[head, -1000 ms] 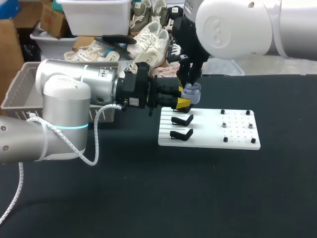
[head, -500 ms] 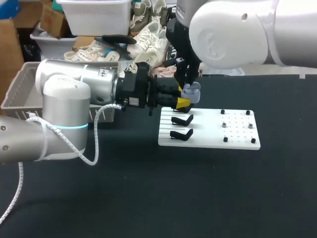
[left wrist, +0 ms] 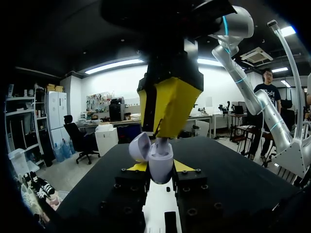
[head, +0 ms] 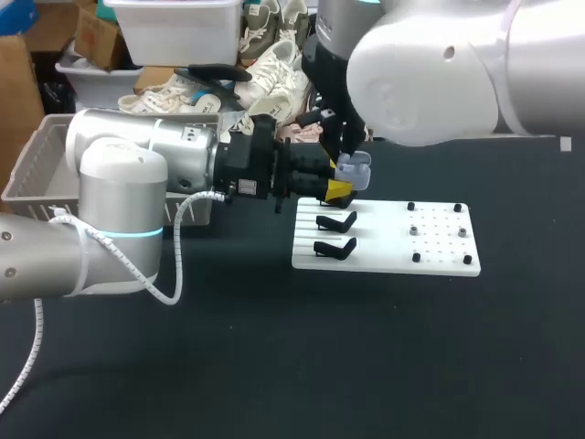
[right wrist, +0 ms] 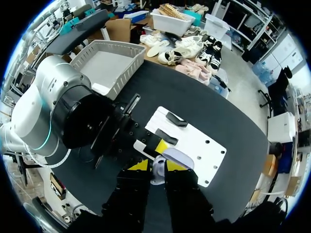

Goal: Pick up each earbud case from the left stands, insert the matching earbuds, close the lid, and place the case in the box.

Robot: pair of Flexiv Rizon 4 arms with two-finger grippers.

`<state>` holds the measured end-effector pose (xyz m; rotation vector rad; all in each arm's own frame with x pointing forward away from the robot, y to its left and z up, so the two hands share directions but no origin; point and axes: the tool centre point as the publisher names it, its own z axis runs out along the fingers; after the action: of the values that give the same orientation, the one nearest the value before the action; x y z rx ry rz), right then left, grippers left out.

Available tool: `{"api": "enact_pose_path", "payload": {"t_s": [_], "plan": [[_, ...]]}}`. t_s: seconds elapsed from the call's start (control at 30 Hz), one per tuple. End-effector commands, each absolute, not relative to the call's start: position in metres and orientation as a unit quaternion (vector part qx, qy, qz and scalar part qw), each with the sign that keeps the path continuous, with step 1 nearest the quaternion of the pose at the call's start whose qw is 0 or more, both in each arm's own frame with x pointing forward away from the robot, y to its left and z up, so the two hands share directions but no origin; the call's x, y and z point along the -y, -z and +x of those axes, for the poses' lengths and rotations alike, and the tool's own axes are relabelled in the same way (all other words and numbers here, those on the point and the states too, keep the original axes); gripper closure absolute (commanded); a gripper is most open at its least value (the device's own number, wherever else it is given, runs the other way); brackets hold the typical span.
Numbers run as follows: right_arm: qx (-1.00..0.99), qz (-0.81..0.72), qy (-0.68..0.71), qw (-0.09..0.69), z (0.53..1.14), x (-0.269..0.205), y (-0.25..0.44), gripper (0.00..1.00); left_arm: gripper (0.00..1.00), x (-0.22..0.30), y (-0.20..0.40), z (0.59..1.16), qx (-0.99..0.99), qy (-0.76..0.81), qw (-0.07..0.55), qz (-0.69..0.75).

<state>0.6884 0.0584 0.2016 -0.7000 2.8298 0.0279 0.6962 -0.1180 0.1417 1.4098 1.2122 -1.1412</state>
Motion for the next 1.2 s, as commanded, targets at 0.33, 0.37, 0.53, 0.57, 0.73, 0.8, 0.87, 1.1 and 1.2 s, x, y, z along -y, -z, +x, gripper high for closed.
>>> {"api": "enact_pose_path", "payload": {"t_s": [0.33,0.37,0.53,0.57,0.73,0.8,0.87,1.1,1.2], "plan": [[-0.965,-0.23,-0.013,0.124,0.679,-0.053,-0.202,1.0,1.0,0.118,-0.142,0.697,-0.493,0.464,0.462,0.573],[-0.965,-0.229,-0.015,0.124,0.679,-0.053,-0.201,1.0,1.0,0.118,-0.142,0.697,-0.493,0.464,0.462,0.573],[-0.966,-0.227,-0.019,0.125,0.681,-0.051,-0.198,1.0,1.0,0.118,-0.142,0.697,-0.493,0.464,0.462,0.573],[-0.966,-0.227,-0.019,0.125,0.681,-0.051,-0.197,1.0,1.0,0.118,-0.142,0.697,-0.493,0.464,0.462,0.573],[-0.966,-0.224,-0.023,0.128,0.684,-0.05,-0.195,1.0,1.0,0.118,-0.142,0.697,-0.493,0.464,0.462,0.573],[-0.966,-0.222,-0.024,0.129,0.685,-0.05,-0.195,1.0,1.0,0.118,-0.142,0.697,-0.493,0.464,0.462,0.573],[-0.966,-0.222,-0.025,0.13,0.686,-0.05,-0.194,1.0,1.0,0.118,-0.142,0.697,-0.493,0.464,0.462,0.573],[-0.966,-0.219,-0.027,0.135,0.69,-0.051,-0.194,1.0,1.0,0.118,-0.142,0.697,-0.493,0.464,0.462,0.573],[-0.966,-0.218,-0.028,0.137,0.692,-0.052,-0.193,1.0,1.0,0.118,-0.142,0.697,-0.493,0.464,0.462,0.573]]}}
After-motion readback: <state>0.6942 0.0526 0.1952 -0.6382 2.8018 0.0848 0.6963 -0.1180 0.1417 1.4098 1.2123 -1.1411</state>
